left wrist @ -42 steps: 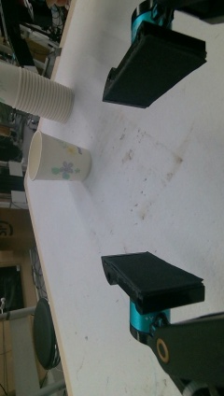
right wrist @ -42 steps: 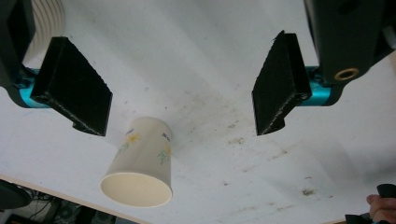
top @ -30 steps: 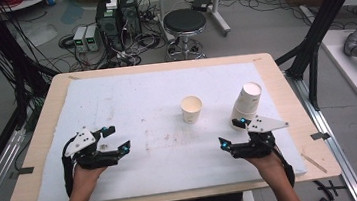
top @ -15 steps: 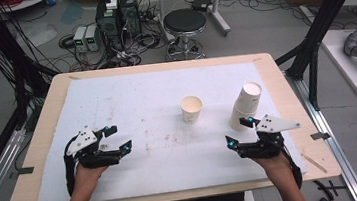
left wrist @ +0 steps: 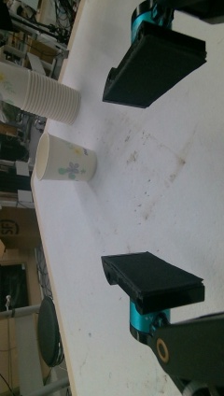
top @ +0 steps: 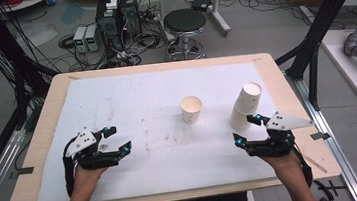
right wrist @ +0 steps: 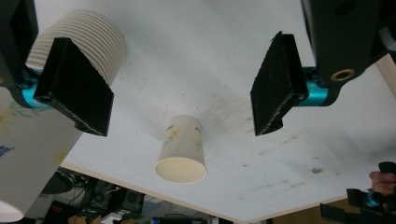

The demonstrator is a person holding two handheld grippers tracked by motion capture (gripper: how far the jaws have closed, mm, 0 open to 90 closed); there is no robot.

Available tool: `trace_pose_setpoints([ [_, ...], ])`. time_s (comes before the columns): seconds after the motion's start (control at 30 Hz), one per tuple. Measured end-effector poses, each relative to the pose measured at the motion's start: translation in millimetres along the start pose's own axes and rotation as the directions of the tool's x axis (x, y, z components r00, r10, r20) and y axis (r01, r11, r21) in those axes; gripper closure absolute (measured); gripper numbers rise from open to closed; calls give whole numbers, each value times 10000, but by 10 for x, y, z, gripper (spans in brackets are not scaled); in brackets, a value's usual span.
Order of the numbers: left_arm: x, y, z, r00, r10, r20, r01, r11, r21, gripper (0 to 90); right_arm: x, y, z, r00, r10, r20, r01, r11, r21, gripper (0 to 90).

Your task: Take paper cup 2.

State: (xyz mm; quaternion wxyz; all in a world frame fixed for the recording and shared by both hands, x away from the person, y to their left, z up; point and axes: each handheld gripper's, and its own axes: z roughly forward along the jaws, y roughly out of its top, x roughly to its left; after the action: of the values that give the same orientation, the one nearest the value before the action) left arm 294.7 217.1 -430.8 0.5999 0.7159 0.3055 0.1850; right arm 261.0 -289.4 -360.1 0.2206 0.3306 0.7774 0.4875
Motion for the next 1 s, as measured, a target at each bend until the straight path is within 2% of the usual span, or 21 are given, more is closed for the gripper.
trace_pose_setpoints([
  [0.2,-4,-1,-7,10000,-28,18,28,10000,8,183,-60,91,-92,9990,-75,434,79,9999,-78,206],
  [0.5,-5,1,11,10000,-13,70,12,10000,52,183,-238,240,-160,9934,-44,1142,63,9998,-161,205],
  [0.83,-1,-2,22,9999,-6,116,4,10000,95,183,-492,288,-80,9815,484,1855,-507,9987,76,205],
  [1.0,2,-8,28,9999,-16,156,14,9999,130,183,-595,308,-2,9783,730,1937,-792,9966,244,205],
])
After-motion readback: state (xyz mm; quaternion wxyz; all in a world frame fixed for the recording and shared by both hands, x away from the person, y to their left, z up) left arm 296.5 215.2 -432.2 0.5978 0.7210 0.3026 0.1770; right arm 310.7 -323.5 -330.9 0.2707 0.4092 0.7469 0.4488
